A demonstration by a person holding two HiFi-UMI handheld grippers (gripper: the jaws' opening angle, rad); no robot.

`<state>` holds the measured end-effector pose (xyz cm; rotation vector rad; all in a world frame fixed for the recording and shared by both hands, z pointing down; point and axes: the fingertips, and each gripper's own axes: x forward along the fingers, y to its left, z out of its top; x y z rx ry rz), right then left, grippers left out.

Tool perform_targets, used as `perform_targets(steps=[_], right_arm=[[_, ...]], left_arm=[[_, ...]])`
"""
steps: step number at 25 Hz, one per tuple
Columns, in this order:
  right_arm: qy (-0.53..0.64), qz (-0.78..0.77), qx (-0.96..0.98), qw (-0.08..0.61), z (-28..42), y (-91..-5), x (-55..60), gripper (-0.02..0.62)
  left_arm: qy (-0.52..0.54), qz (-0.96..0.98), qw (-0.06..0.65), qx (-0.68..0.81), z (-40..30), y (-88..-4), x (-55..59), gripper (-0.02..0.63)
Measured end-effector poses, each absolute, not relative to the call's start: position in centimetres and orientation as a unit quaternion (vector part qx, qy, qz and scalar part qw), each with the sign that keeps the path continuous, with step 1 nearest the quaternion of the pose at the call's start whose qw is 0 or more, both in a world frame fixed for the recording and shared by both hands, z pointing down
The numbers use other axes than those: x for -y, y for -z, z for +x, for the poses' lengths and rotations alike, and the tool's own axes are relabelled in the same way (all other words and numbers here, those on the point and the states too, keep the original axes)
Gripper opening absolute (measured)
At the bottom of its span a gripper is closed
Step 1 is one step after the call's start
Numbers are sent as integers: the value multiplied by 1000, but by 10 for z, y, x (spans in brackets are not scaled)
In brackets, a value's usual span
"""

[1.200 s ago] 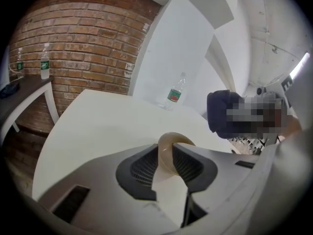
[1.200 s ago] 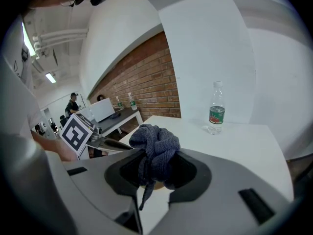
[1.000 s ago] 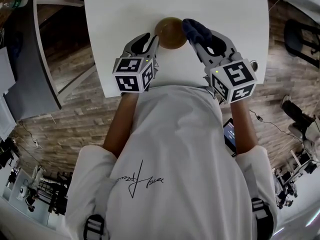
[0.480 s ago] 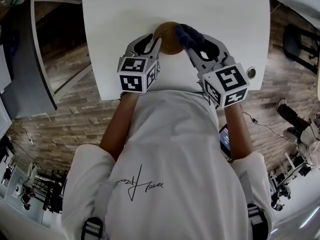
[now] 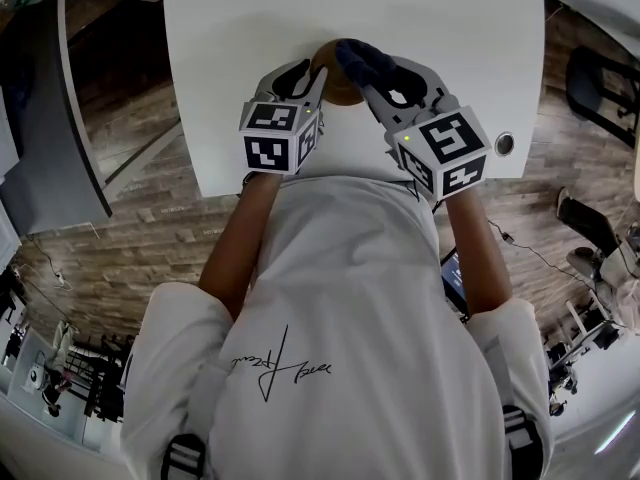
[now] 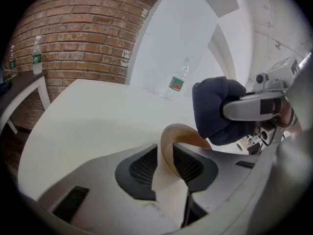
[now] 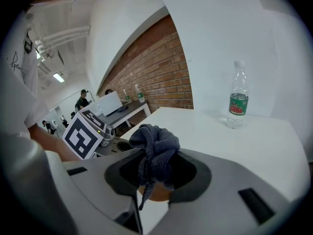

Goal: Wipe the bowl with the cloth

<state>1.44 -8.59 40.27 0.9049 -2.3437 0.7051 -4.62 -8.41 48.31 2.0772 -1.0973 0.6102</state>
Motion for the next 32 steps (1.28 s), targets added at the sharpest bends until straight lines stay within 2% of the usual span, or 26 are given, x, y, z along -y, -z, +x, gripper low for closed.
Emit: perform_targets(steps=[4, 12, 19, 32], right_arm=[[-260, 310, 872, 275, 1, -409, 88, 104], [-261, 286, 875, 290, -20, -418, 93, 104], [-272, 280, 868, 307, -23, -431, 96, 104], [-292, 278, 853, 333, -24, -444, 100, 104]], left_arm=[[-234, 800, 352, 425, -48, -484, 86, 110], [-232, 797, 357, 428, -53, -485, 83, 47], [-230, 797, 358, 428, -49, -487, 84, 18], [-232, 793, 355, 438, -46, -485, 87, 2]])
